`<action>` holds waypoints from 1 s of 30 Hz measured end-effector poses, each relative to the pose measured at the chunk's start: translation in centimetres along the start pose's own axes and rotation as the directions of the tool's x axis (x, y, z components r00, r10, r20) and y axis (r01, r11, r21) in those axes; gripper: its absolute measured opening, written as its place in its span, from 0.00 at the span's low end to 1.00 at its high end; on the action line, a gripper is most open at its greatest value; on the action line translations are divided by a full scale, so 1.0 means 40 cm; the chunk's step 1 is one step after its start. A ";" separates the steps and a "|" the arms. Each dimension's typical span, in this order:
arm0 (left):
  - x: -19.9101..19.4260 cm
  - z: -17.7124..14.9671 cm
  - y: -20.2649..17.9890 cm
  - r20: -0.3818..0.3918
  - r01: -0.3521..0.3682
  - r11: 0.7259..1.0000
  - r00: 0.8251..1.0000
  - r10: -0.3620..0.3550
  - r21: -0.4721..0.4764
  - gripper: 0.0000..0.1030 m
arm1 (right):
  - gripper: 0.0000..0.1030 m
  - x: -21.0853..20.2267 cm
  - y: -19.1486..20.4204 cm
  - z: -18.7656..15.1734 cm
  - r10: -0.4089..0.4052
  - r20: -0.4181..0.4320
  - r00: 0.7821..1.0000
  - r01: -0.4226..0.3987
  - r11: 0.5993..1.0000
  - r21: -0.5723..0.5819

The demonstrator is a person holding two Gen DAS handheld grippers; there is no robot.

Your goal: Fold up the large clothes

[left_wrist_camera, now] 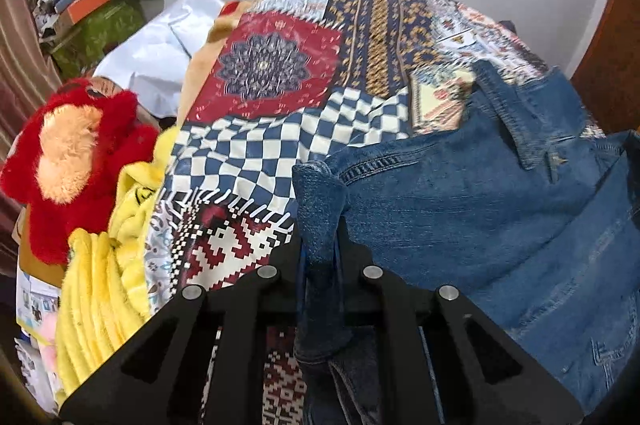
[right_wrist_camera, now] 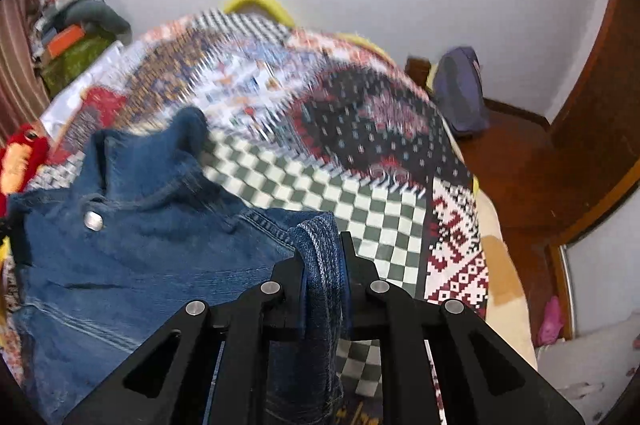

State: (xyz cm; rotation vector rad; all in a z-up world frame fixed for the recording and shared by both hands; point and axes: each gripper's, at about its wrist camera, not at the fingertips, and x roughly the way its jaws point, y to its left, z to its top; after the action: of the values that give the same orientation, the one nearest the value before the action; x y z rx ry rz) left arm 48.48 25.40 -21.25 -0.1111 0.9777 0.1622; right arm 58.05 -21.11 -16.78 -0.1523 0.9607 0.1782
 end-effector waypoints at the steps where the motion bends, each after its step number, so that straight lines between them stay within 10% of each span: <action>1: 0.015 -0.002 0.003 -0.010 0.004 1.000 1.000 -0.004 -0.007 0.11 | 0.10 0.018 -0.004 -0.005 -0.006 -0.013 1.000 0.006 1.000 0.002; 13: 0.115 -0.029 -0.004 -0.053 -0.040 0.999 0.998 0.040 -0.011 0.21 | 0.15 0.154 -0.035 -0.098 -0.066 -0.078 0.995 0.061 0.996 -0.060; 15: 0.116 -0.032 -0.003 -0.056 -0.045 0.999 0.997 0.044 -0.010 0.22 | 0.32 0.153 -0.043 -0.094 -0.097 -0.089 0.991 0.093 0.995 -0.045; 18: 0.117 -0.037 -0.005 -0.074 -0.043 0.999 0.996 0.042 -0.003 0.23 | 0.87 0.143 -0.072 -0.097 -0.231 -0.075 0.970 0.228 0.973 -0.041; 30: -0.059 -0.041 -0.047 0.011 -0.070 0.996 0.998 0.070 0.061 0.36 | 0.88 -0.117 -0.083 -0.098 -0.124 0.062 0.990 0.125 0.992 -0.006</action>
State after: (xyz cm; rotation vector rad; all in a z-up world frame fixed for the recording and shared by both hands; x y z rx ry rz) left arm 46.20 23.09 -20.17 -0.0201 0.9778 0.1966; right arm 53.01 -25.53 -14.98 -0.2138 0.8864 0.0721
